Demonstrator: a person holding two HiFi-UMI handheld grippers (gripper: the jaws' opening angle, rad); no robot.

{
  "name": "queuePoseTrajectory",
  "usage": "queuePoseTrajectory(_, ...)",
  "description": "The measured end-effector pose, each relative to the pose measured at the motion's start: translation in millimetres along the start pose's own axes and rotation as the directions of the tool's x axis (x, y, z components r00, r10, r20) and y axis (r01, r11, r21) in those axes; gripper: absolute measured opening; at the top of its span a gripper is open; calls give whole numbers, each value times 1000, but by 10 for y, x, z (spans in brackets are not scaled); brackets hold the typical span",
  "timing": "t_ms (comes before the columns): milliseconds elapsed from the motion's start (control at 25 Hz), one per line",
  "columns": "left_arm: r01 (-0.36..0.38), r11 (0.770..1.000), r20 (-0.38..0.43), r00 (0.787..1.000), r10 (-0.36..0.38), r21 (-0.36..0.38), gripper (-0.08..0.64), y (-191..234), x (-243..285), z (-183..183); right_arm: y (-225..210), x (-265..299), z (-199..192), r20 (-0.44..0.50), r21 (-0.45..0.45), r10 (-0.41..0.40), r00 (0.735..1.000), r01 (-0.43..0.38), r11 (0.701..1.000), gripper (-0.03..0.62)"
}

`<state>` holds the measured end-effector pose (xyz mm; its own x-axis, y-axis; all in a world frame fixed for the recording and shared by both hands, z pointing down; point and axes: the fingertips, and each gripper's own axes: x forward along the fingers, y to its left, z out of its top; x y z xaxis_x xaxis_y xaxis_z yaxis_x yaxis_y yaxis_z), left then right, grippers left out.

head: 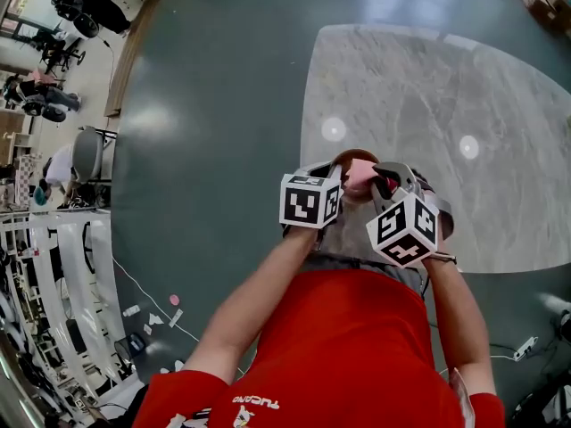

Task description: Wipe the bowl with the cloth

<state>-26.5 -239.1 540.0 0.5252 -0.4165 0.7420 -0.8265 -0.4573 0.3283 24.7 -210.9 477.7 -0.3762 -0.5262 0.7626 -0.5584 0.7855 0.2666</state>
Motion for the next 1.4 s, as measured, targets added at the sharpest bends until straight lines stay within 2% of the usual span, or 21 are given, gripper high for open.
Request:
queuePoseTrajectory(200,-21,999,-22,1000,20,-27,18,33,76,3,-143,-88,-85,110,223,-7,994,-18,975,20)
queuePoseTrajectory(400,-32,998,-44,999,30,-55,18,0,140,5,-202,-135,-173,165,340,2,986,-59,938,20)
queuePoseTrajectory(800,-55,993,-45,998,51,-108,18,21,171,45,-217,-168,-185,240,424,23,971,-126,897,18)
queuePoseTrajectory(1120,-33,989,-6,999,33,-143,60,84,89,16,-204,-149,-169,282,478,17,959,-155,864,19)
queuePoseTrajectory(1400,-32,991,66,997,41,-129,81,86,-122,82,-293,-270,-120,343,539,-26,939,-174,824,18)
